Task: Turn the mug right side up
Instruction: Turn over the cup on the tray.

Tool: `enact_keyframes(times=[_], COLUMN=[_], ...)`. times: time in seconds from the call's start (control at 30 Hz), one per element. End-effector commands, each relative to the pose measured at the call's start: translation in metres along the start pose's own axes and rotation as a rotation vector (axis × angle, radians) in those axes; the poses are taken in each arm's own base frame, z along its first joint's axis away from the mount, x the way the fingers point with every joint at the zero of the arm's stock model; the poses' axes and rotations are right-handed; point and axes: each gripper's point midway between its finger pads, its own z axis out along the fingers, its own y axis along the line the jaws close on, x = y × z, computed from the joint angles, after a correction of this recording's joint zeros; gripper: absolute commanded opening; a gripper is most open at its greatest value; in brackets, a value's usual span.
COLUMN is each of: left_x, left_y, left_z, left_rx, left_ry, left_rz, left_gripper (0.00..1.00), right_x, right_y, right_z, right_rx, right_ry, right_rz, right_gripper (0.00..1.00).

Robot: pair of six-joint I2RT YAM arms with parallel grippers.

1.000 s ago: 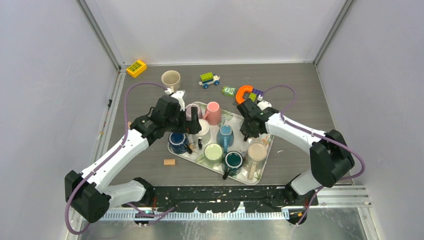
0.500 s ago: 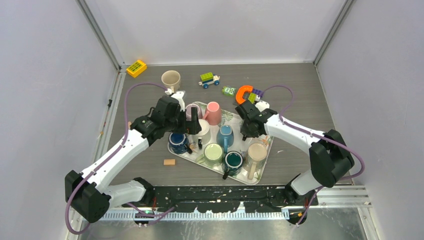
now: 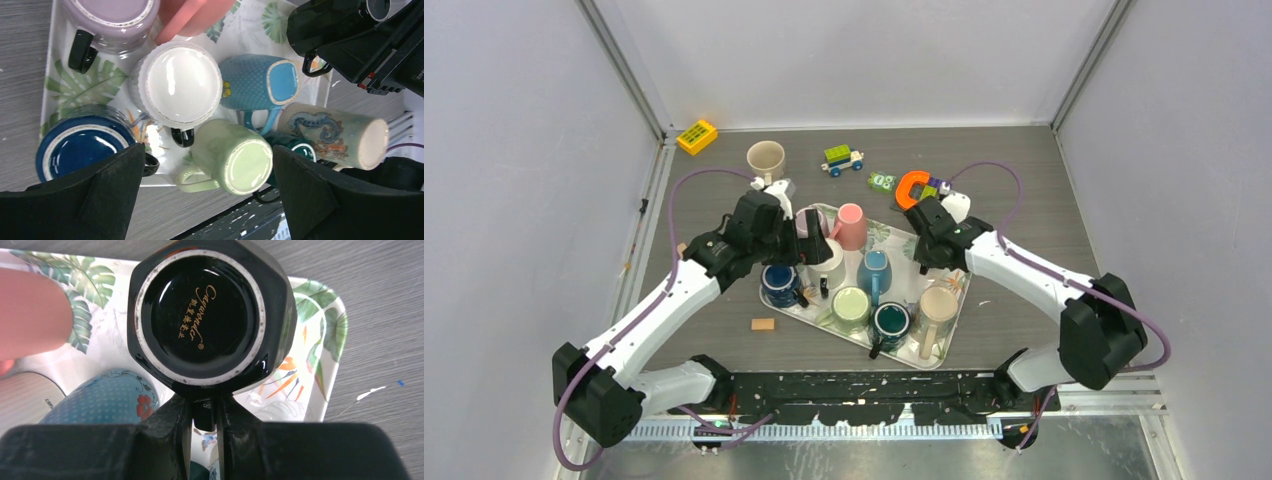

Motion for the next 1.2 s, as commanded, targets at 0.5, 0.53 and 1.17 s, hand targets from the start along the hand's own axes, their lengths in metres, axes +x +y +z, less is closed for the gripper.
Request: enact_keyframes(times=[0.5,0.53,1.17], left_x=[-0.066,-0.069,-0.116], left_y=[-0.064,-0.064,-0.076], left_z=[-0.014,-0.014,-0.008], left_rx=[0.337,0.358,0.703], left_ry=[-0.145,-0.148,-0.144], left_rz=[-0.292,-0.320,-0.784], left_gripper=[1.00,0.99,0.87], right_x=[-0.128,-0.132,-0.172], right_y=[0.070,0.077,0.194], right_z=[-0.117,-0.125,-0.235], right_rx=[-0.377,-0.418,-1.156], right_ry=[-0.339,-0.344,-0.301], right_rz=[0.080,0.093,0.376], right_gripper=[0.01,0.01,0.01])
